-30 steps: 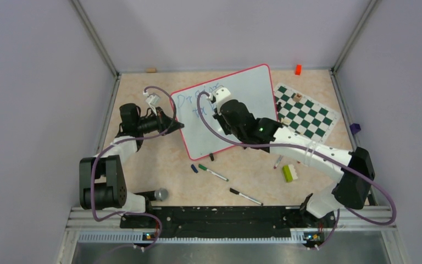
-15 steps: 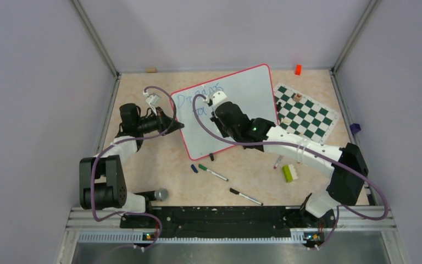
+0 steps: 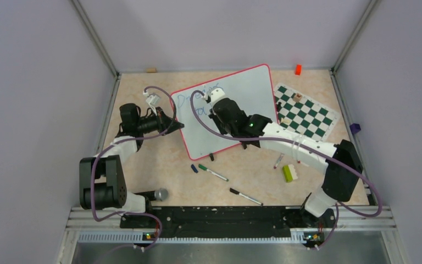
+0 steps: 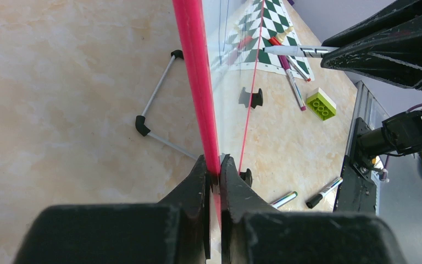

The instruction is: Write a sentence on the whiteboard

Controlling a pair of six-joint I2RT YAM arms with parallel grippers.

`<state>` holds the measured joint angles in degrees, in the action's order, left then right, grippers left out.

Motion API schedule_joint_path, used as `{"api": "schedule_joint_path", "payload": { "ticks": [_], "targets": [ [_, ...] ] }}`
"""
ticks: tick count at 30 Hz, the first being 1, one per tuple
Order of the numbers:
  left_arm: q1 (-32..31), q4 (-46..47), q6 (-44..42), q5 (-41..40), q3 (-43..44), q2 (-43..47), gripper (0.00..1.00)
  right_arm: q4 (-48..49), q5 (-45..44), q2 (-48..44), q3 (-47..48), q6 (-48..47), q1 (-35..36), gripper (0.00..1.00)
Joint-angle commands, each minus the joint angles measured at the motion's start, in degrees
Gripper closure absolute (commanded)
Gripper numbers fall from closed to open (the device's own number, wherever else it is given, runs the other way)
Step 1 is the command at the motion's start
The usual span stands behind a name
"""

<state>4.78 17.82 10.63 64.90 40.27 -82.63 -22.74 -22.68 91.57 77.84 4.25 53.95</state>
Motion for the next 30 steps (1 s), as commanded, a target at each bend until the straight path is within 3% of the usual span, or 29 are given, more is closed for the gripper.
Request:
{"api": "schedule_joint_path", "payload": {
  "ticks": [1,30],
  "targets": [
    [-1.0,0.0,-7.4,-3.1,-1.0,0.2,1.00,0.9,0.3,0.4,3.4,0.2,-1.0,1.00],
    [-1.1,-0.2,-7.5,-3.1,-0.9,0.2,1.00,-1.7,4.4,3.2,4.9,-1.0,-2.1,1.00]
  ]
}}
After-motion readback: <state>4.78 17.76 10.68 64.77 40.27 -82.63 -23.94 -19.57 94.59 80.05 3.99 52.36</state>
